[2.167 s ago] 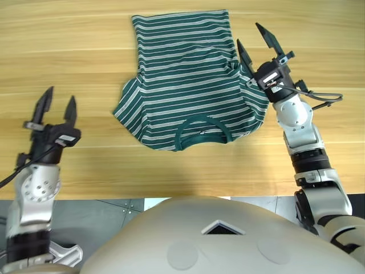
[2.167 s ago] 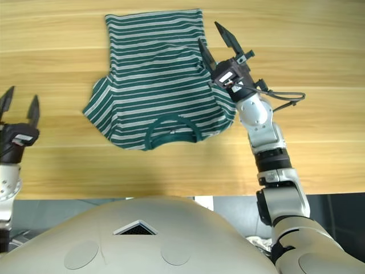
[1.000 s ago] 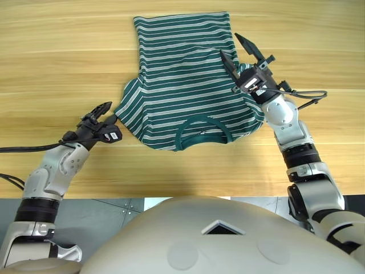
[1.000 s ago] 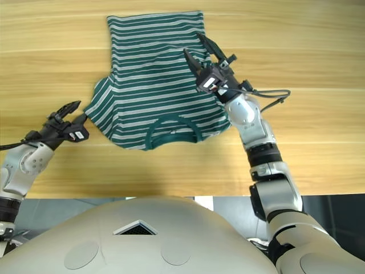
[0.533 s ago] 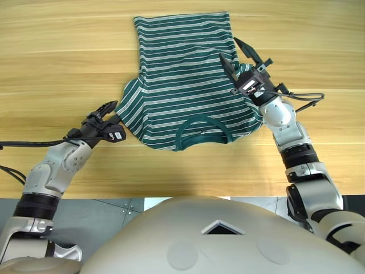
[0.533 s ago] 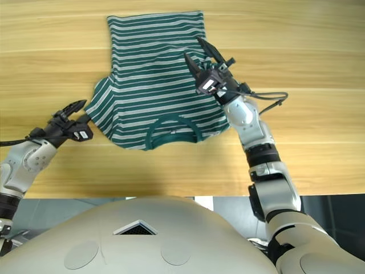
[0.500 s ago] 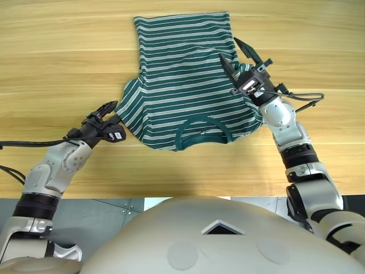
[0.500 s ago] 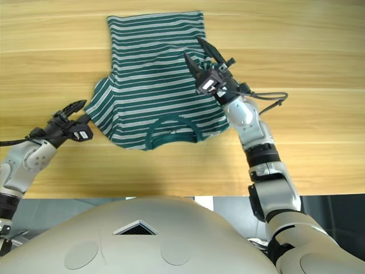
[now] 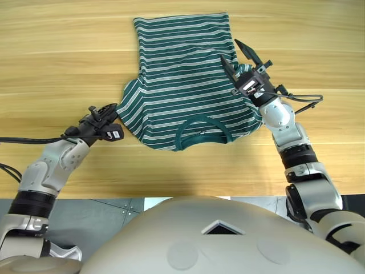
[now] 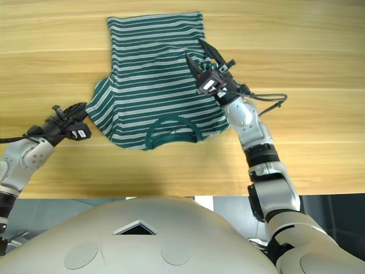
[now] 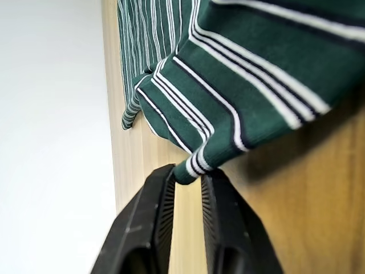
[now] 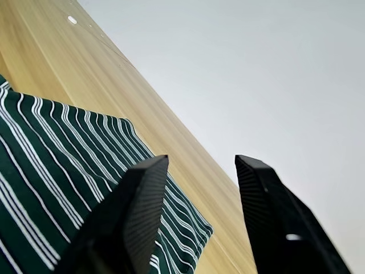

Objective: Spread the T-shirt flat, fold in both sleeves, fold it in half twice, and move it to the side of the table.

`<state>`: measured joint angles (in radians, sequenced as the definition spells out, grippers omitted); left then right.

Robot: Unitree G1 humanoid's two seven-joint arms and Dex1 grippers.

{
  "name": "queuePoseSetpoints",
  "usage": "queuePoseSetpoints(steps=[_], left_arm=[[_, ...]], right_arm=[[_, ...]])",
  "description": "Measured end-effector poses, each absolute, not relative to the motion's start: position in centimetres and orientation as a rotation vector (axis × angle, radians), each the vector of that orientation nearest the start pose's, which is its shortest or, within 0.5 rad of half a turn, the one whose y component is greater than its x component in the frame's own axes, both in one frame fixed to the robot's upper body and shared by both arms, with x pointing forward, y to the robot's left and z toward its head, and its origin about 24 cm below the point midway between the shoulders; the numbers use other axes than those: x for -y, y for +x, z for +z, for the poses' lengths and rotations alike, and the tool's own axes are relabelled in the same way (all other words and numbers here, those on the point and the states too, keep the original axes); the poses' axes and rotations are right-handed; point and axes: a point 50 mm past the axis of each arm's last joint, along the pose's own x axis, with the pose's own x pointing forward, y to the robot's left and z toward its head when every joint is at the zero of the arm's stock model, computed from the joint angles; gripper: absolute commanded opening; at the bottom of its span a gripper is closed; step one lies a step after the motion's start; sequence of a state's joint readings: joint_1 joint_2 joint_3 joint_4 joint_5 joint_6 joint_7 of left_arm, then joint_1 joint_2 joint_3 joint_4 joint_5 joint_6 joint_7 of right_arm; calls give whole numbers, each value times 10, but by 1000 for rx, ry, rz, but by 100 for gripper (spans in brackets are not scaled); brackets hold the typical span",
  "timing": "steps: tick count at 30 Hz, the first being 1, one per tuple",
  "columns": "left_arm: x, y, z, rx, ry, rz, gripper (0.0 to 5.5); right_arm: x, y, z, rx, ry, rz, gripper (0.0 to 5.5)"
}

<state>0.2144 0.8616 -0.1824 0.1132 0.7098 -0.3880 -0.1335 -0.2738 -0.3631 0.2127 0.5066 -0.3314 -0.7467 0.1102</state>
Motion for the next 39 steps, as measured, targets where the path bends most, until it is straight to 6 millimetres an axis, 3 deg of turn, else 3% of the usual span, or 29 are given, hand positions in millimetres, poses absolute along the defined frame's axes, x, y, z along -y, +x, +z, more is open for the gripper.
queuePoseSetpoints(steps=[5,17,23,35,39], left_arm=[[-261,189,18,-135,1455,-701,0],[-255,190,17,-92,1400,-690,0],[-229,190,13,47,1176,-594,0],[-210,197,17,146,1092,-550,0],[-184,203,13,208,1023,-605,0]], right_arm=[[148,278,51,432,-679,547,219],[148,278,50,427,-678,543,219],[147,278,49,426,-670,542,219],[146,278,45,414,-652,524,219],[144,278,42,404,-642,522,219]])
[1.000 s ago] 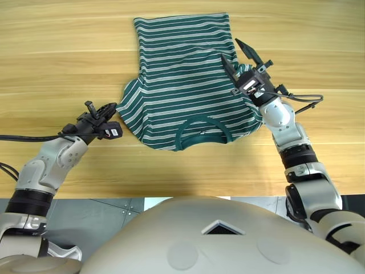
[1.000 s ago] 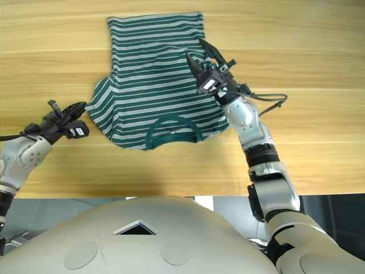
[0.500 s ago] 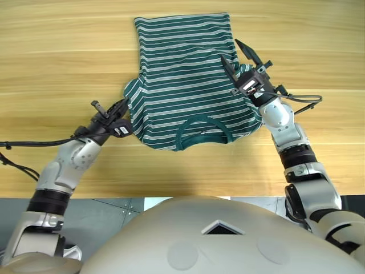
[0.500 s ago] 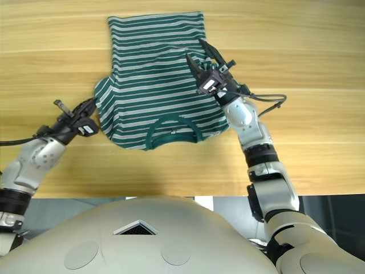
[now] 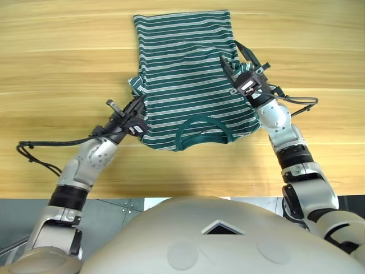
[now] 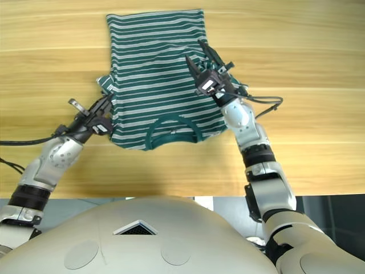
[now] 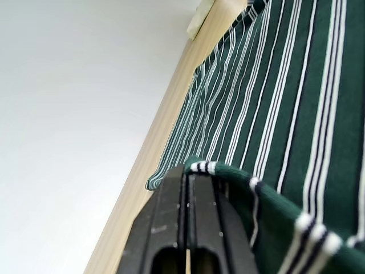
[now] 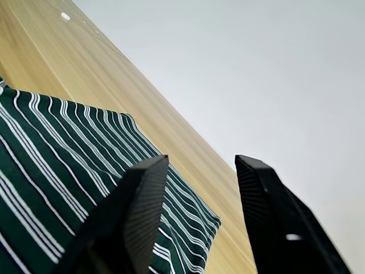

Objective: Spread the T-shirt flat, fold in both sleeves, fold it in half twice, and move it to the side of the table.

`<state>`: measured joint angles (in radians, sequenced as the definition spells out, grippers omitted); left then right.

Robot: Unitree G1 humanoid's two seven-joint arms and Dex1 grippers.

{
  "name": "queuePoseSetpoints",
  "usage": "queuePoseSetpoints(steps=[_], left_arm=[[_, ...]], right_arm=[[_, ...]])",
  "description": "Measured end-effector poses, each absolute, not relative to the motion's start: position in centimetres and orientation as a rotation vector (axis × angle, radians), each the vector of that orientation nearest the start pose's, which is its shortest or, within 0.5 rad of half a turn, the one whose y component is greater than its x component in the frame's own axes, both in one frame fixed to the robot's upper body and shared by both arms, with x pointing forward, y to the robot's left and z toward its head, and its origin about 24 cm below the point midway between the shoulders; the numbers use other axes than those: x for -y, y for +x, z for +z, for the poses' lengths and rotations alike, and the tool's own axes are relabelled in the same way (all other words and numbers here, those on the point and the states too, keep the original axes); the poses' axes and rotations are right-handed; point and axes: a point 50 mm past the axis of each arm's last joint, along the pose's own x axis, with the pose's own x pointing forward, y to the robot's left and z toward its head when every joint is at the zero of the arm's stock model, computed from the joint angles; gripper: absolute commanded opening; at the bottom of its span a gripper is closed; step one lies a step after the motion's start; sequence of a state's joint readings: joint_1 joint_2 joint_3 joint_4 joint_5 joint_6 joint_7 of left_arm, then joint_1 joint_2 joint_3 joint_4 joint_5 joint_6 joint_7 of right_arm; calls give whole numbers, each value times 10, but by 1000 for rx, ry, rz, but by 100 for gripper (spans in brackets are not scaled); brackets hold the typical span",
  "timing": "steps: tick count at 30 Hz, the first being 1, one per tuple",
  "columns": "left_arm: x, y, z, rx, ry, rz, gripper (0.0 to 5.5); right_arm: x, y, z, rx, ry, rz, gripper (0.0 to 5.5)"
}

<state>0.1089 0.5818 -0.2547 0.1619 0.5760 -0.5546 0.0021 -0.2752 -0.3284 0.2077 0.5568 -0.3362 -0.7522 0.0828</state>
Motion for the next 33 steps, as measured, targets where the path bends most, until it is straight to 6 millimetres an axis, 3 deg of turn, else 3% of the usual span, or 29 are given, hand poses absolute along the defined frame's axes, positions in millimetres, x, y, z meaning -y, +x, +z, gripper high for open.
queuePoseSetpoints(steps=[4,10,25,33], left_arm=[[-168,208,11,242,980,-637,0],[-165,211,9,248,971,-649,0],[-155,192,-10,135,835,-832,294],[-172,189,-8,101,888,-855,377]], right_arm=[[142,278,42,414,-633,519,219],[139,277,41,421,-625,522,219],[137,276,43,431,-635,532,219],[172,272,81,525,-769,457,219]])
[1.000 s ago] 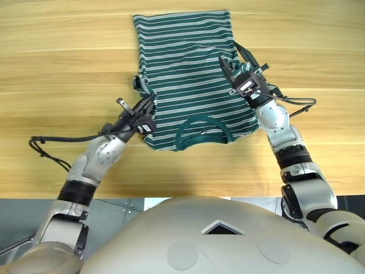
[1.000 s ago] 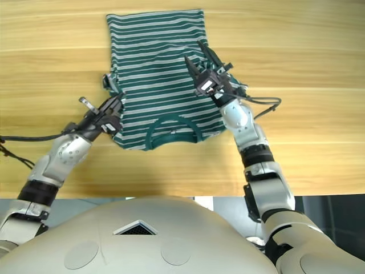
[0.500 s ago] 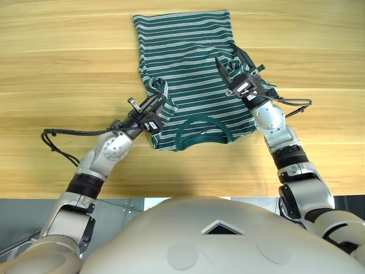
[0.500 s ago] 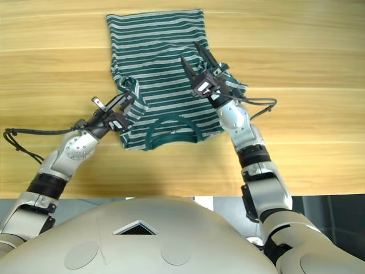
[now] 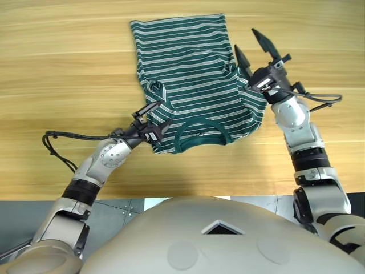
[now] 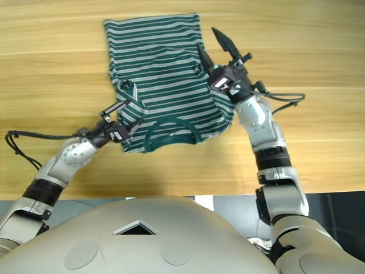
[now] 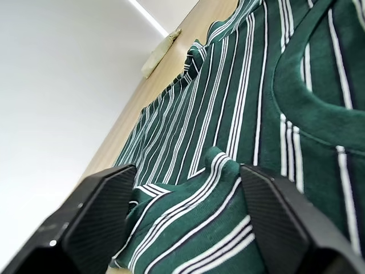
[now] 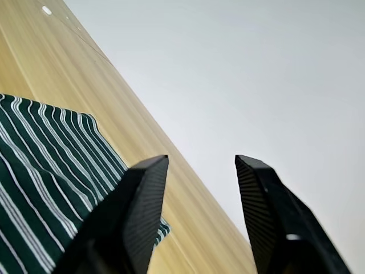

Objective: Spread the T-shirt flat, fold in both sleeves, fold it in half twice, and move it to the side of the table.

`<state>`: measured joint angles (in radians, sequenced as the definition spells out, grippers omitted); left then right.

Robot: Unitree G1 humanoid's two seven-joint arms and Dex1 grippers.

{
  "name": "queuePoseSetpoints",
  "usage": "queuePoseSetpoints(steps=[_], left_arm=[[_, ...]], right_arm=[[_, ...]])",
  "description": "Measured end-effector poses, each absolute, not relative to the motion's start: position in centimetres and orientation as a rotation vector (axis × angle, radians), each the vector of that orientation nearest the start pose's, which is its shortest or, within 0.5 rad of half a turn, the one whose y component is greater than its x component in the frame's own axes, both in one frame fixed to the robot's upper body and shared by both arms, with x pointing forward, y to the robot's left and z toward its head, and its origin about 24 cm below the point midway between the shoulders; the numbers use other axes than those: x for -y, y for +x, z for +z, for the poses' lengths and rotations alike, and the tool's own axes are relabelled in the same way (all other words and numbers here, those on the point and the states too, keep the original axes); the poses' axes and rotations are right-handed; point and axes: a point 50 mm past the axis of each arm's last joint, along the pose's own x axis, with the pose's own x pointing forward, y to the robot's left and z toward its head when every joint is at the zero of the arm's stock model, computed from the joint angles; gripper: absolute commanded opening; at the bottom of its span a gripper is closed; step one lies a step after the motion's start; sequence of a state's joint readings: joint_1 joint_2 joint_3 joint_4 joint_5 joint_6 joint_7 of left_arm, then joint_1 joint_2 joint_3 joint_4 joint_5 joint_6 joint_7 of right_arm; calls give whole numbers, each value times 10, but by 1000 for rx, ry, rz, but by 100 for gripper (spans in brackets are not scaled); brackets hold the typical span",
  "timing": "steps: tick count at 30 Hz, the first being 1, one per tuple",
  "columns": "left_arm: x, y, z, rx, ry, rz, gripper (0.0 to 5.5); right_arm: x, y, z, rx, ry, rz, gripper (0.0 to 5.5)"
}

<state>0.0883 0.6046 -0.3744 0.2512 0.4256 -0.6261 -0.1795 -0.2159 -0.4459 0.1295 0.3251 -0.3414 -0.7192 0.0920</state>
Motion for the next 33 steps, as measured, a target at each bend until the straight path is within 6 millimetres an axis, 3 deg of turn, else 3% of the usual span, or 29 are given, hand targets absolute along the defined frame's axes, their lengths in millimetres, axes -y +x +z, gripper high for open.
queuePoseSetpoints(steps=[3,9,12,16,18,21,24,30,33], left_arm=[[-187,188,-4,81,924,-840,402],[-212,182,5,43,977,-802,462],[-223,173,12,49,997,-748,496],[-202,162,27,184,903,-768,496],[-193,164,46,296,849,-749,496],[-187,166,59,370,796,-724,496],[-180,168,66,426,753,-711,496],[-177,171,70,461,727,-666,496],[-178,178,69,475,714,-590,496]], right_arm=[[179,268,91,543,-800,441,219],[218,250,91,444,-950,403,219],[243,217,71,262,-1207,497,219],[244,169,58,104,-1322,634,219],[247,147,55,11,-1332,686,219],[250,131,45,-100,-1328,759,219],[245,133,34,-136,-1329,830,219],[258,185,26,-113,-1462,707,219],[254,201,22,-66,-1482,681,219]])
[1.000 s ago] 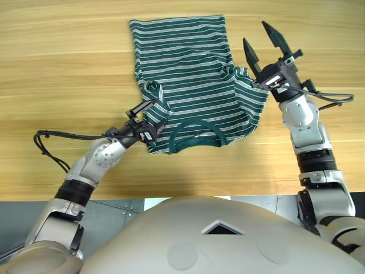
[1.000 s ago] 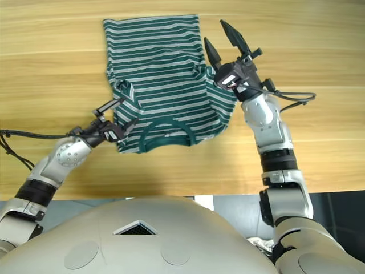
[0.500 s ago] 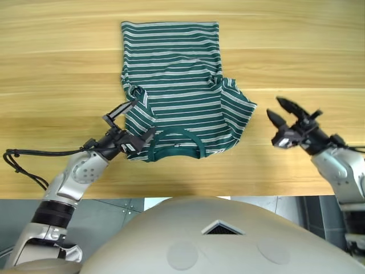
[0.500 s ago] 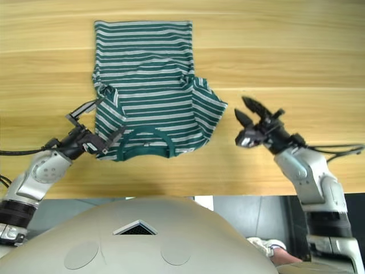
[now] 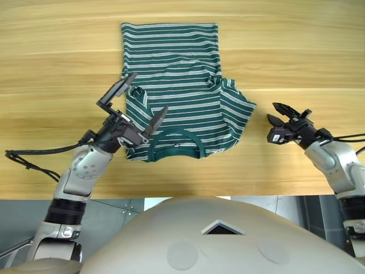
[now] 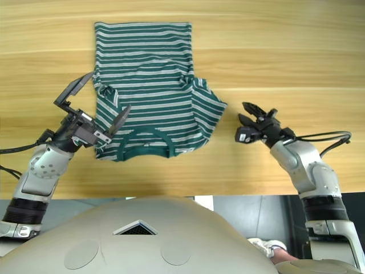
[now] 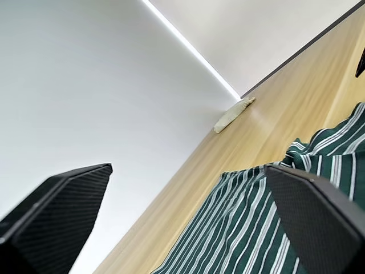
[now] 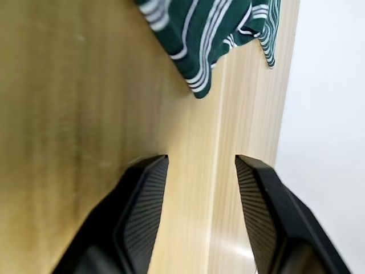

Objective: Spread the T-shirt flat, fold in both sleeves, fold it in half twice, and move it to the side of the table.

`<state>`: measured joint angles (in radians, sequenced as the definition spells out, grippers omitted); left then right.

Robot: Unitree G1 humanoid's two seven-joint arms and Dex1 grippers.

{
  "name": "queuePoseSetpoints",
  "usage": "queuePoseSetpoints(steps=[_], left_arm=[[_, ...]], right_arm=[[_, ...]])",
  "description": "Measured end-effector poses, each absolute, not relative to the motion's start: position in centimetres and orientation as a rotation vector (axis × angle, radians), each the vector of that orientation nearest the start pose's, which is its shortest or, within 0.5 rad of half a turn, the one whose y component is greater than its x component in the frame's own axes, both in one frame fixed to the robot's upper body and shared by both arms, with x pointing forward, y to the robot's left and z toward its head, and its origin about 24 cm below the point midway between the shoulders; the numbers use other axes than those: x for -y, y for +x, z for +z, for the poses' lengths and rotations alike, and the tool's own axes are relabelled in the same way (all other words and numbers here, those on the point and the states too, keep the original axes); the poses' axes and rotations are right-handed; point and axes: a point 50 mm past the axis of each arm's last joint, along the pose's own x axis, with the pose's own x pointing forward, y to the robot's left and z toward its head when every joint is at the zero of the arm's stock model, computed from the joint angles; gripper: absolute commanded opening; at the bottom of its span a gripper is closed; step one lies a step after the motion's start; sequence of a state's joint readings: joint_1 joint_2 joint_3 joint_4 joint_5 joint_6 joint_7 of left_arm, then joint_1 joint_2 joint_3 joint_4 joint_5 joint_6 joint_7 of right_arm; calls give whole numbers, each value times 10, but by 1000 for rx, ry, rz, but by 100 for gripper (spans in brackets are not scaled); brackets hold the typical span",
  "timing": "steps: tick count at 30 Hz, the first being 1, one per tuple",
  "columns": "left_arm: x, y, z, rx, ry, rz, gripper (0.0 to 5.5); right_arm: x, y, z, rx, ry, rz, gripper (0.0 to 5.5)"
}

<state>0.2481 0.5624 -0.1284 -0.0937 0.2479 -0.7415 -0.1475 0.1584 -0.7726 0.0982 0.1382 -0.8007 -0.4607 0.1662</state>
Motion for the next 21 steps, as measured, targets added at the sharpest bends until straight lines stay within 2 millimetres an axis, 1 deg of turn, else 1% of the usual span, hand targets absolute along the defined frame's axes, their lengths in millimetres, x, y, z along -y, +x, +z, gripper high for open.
queuePoseSetpoints(steps=[2,6,10,18,21], left_arm=[[-182,185,66,471,713,-534,496],[-180,186,61,467,708,-529,496],[-179,190,61,473,706,-525,496],[-178,191,56,457,709,-528,496],[-178,192,56,455,708,-526,497]], right_arm=[[248,209,20,-33,-1480,677,219],[239,216,17,10,-1480,700,219],[228,217,16,42,-1468,733,219],[224,217,16,60,-1463,741,219],[223,218,14,62,-1463,744,159]])
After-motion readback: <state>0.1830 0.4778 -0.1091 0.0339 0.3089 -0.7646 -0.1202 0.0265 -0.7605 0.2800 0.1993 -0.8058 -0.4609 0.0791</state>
